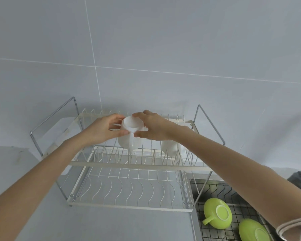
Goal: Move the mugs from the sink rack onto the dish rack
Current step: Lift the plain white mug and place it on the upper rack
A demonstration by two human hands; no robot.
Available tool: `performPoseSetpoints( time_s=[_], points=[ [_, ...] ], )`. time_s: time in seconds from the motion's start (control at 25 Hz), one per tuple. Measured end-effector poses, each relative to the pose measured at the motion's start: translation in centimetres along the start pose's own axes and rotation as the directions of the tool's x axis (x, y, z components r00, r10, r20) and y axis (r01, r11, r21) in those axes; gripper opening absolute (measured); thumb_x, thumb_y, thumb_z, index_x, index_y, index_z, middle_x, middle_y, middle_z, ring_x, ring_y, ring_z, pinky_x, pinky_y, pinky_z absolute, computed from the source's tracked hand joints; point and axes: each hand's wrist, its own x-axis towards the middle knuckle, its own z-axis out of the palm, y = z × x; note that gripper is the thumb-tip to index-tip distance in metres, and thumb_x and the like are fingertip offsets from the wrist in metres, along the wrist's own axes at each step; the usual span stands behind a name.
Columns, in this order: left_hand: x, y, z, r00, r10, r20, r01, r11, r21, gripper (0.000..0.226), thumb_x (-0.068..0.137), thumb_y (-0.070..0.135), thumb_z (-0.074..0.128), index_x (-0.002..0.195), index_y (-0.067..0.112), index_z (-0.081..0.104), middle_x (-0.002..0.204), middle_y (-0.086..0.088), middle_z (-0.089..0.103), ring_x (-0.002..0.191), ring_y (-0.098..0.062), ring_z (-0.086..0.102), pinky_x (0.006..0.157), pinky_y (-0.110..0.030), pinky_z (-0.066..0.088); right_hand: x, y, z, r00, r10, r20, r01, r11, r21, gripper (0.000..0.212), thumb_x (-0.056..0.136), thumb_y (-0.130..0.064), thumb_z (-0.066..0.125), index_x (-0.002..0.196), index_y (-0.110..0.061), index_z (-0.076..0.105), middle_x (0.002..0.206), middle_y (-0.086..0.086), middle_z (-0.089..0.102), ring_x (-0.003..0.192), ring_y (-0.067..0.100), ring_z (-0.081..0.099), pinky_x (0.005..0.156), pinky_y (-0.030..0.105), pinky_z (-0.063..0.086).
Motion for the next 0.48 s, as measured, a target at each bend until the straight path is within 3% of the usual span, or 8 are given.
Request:
performPoseSetpoints(
  time_s=[0.12,0.24,0.4,0.48],
  points=[
    [0.3,-0.3,0.2,0.999,-0.029,0.045,0.028,1.000,0.014,0.036,0.079,0.013,0.067,0.110,0.023,0.052,0.111,0.000,0.060,0.101,-0.014,0.060,0.094,-0.025,0.046,0.6,0.2,1.1,1.000,0.020,0.018,-0.020,1.000,0.000,0.067,0.087,-0.032,0.059,0.142,-0.013,0.027,0.135,0.015,0.042,0.119,0.031,0.047,0.099,0.038,0.039],
    [0.5,-0.6,0.0,0.994,-0.066,0.084,0.063,0.997,0.036,0.033,0.081,0.015,0.065,0.110,0.023,0.051,0.112,0.001,0.059,0.108,-0.016,0.057,0.096,-0.025,0.044,0.9,0.2,1.5,0.999,0.029,0.018,-0.030,0.999,0.013,0.065,0.087,-0.033,0.058,0.141,-0.013,0.028,0.134,0.015,0.044,0.119,0.032,0.048,0.100,0.038,0.040],
    [0.3,-0.5,0.0,0.983,-0.130,0.132,0.122,0.990,0.073,0.052,0.083,0.019,0.064,0.130,0.021,0.043,0.117,-0.001,0.057,0.110,-0.021,0.058,0.099,-0.032,0.042,0.6,0.1,1.4,1.000,0.019,0.023,-0.019,1.000,-0.006,0.064,0.088,-0.034,0.058,0.142,-0.014,0.029,0.138,0.012,0.043,0.122,0.030,0.047,0.102,0.038,0.039],
    [0.1,-0.4,-0.1,0.981,-0.120,0.151,0.110,0.991,0.072,0.050,0.083,0.019,0.063,0.128,0.027,0.042,0.116,-0.001,0.057,0.109,-0.022,0.059,0.097,-0.030,0.042,0.3,0.0,1.5,1.000,0.015,0.023,-0.015,1.000,-0.008,0.065,0.087,-0.034,0.058,0.142,-0.014,0.029,0.139,0.011,0.042,0.122,0.029,0.047,0.103,0.038,0.039]
  ],
)
